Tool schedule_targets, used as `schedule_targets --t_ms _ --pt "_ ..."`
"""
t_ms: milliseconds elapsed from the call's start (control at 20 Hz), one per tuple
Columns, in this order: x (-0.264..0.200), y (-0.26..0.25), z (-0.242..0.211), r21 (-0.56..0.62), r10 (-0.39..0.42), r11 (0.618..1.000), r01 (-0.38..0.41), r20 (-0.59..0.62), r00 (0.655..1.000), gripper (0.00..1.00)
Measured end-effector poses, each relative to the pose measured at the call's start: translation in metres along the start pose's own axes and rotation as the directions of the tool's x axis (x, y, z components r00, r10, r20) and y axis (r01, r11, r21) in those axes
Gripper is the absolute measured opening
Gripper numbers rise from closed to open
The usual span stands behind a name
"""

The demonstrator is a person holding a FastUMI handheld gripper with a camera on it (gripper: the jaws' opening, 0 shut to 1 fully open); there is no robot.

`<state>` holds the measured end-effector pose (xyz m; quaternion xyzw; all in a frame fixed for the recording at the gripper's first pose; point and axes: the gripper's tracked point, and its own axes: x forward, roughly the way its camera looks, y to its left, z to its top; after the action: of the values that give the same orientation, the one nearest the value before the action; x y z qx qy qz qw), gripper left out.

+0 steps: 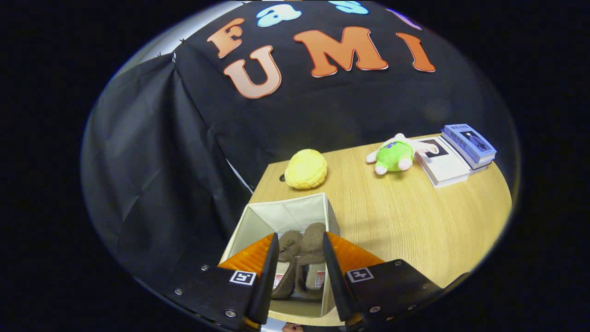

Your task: Open the storage box then place both shoes into the box .Put the left shoe in first, then the right shoe, with the right side of both shoes facing outward in a uniform manner.

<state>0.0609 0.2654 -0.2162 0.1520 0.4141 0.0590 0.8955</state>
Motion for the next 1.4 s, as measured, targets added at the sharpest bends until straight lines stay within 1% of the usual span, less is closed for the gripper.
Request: schedule_targets --t_ms 50,100,150,200,300,400,550,600,750,850,950,1050,1150,1300,1400 --pt "-0.010 -0.004 0.010 -0.008 0.012 1.000 -0.012 0.034 0.999 0.59" --pt "-0.019 -0.008 0.019 -0.021 0.020 1.000 -0.019 0.072 0.997 0.64" --pt "-0.027 -0.014 0.028 -0.037 0.021 0.999 -0.017 0.108 0.994 0.66" --pt "-0.037 -0.021 0.037 -0.053 0.021 0.999 -0.013 0.149 0.989 0.72" --pt "-0.057 -0.037 0.049 -0.087 0.017 0.996 0.002 0.219 0.976 0.78" --pt "-0.075 -0.052 0.061 -0.111 0.020 0.994 0.013 0.286 0.958 0.81" --pt "-0.104 -0.078 0.078 -0.147 0.010 0.988 0.052 0.390 0.921 0.84" --pt "-0.113 -0.085 0.084 -0.170 0.008 0.983 0.073 0.434 0.901 0.85" --pt "-0.136 -0.105 0.087 -0.281 0.008 0.946 0.164 0.524 0.851 0.88" --pt "-0.149 -0.115 0.088 -0.315 0.007 0.925 0.214 0.575 0.818 0.90" --pt "-0.165 -0.123 0.091 -0.310 0.011 0.922 0.231 0.617 0.787 0.91" --pt "-0.173 -0.133 0.098 -0.287 0.033 0.934 0.212 0.661 0.750 0.91" --pt "-0.187 -0.148 0.094 -0.273 0.050 0.942 0.196 0.691 0.721 0.91" --pt "-0.197 -0.174 0.089 -0.254 0.011 0.936 0.246 0.716 0.699 0.91" --pt "-0.202 -0.187 0.087 -0.240 -0.009 0.936 0.259 0.717 0.697 0.91"
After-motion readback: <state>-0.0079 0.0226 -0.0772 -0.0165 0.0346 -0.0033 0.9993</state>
